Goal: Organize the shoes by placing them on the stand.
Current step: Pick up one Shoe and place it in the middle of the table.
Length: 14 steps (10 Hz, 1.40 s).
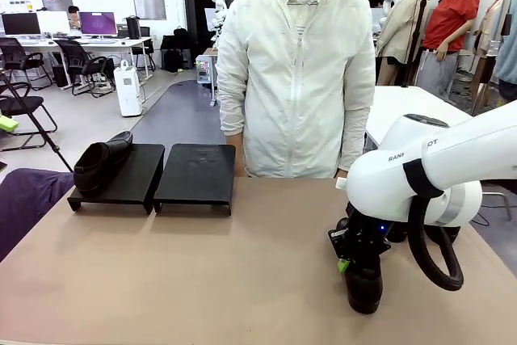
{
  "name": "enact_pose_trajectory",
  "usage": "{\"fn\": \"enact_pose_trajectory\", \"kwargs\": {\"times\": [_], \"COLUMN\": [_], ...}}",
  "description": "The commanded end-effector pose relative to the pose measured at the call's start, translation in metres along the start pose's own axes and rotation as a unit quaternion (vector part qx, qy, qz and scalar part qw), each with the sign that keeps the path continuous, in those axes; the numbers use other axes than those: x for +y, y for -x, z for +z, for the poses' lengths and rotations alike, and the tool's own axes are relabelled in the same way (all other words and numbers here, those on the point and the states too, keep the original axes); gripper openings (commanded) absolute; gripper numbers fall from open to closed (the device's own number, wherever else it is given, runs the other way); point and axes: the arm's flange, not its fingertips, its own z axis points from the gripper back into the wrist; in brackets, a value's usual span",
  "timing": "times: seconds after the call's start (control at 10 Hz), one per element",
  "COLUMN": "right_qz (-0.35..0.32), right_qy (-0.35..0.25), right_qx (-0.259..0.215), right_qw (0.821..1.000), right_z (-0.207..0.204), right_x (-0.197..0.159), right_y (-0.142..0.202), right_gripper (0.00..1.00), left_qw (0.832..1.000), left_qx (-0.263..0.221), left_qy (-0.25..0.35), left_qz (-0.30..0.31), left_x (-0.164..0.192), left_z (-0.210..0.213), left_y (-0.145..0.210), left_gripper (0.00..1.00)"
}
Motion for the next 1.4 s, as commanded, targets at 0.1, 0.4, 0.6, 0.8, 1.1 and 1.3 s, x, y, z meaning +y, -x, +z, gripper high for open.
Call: {"fn": "enact_pose_trajectory", "kwargs": {"times": [0.1,0.4,0.6,0.8,1.1,1.3], "right_qz": [-0.022,-0.030,-0.024,-0.014,-0.009,0.067], "right_qy": [-0.006,-0.029,-0.025,-0.034,-0.033,-0.050], "right_qx": [-0.022,-0.046,-0.055,-0.063,-0.053,-0.070], "right_qw": [1.000,0.998,0.998,0.997,0.998,0.994], "right_z": [0.009,0.064,0.143,0.182,0.177,0.192], "right_x": [-0.005,-0.002,0.000,0.005,0.016,0.045], "right_y": [0.008,0.032,0.078,0.130,0.085,0.117], "right_gripper": [0.00,0.00,0.00,0.00,0.00,0.00], "left_qw": [1.000,1.000,1.000,1.000,1.000,1.000], "left_qx": [0.004,0.004,0.004,0.004,0.004,0.004], "left_qy": [-0.002,-0.002,-0.002,-0.002,-0.002,-0.002], "left_qz": [-0.008,-0.008,-0.008,-0.008,-0.008,-0.008], "left_x": [0.000,0.000,0.000,0.000,0.000,0.000], "left_z": [0.001,0.001,0.001,0.001,0.001,0.001], "left_y": [0.004,0.004,0.004,0.004,0.004,0.004], "left_gripper": [1.00,1.00,1.00,1.00,1.00,1.00]}}
